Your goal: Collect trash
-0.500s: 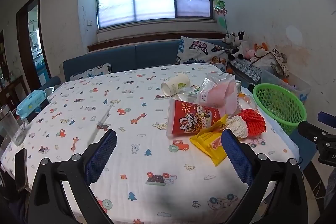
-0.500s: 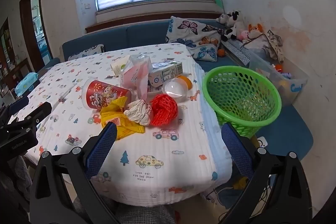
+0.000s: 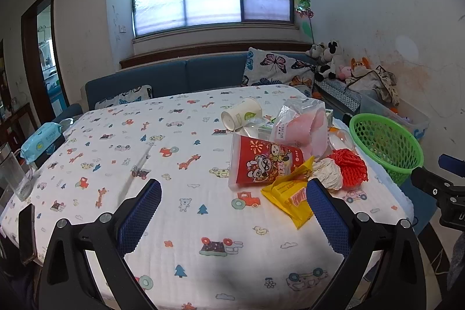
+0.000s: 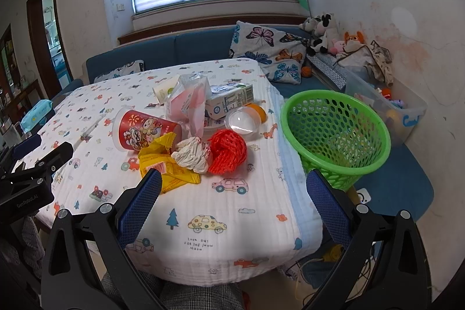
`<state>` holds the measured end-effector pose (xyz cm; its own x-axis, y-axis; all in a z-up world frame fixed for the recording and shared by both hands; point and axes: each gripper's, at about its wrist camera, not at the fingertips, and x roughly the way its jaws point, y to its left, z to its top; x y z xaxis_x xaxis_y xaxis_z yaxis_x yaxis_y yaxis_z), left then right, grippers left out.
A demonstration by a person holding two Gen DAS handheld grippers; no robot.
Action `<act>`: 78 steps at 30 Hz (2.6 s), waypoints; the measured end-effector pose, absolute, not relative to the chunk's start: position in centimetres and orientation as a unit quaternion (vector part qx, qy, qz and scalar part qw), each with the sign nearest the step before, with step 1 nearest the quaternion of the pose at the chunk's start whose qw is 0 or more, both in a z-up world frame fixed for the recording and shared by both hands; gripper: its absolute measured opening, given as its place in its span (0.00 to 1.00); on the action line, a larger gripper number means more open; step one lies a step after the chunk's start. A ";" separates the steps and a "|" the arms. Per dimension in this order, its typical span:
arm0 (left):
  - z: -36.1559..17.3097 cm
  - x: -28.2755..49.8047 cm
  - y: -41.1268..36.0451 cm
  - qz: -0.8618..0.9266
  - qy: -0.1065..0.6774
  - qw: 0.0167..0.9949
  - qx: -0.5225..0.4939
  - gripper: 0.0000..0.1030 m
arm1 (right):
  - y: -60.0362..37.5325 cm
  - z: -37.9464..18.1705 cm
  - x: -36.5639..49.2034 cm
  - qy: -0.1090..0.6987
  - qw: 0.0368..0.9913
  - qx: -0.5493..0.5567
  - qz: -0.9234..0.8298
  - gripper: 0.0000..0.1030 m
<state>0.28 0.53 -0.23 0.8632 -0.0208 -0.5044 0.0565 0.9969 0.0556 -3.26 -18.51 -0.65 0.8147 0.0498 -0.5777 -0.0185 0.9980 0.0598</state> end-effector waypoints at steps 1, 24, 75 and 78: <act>-0.3 0.3 0.6 -0.020 0.262 0.964 0.033 0.94 | -18.5 -0.7 -3.3 0.304 0.952 0.026 0.018 0.96; -1.2 0.5 0.7 -0.019 0.269 0.963 0.033 0.94 | -18.5 -1.3 -2.8 0.308 0.951 0.028 0.019 0.96; -1.8 5.5 1.8 -0.024 0.300 0.953 0.037 0.94 | -19.0 -3.6 1.3 0.346 0.937 0.025 0.043 0.92; -2.2 6.5 2.0 -0.035 0.312 0.949 0.030 0.94 | -19.2 -4.1 2.2 0.356 0.933 0.028 0.047 0.89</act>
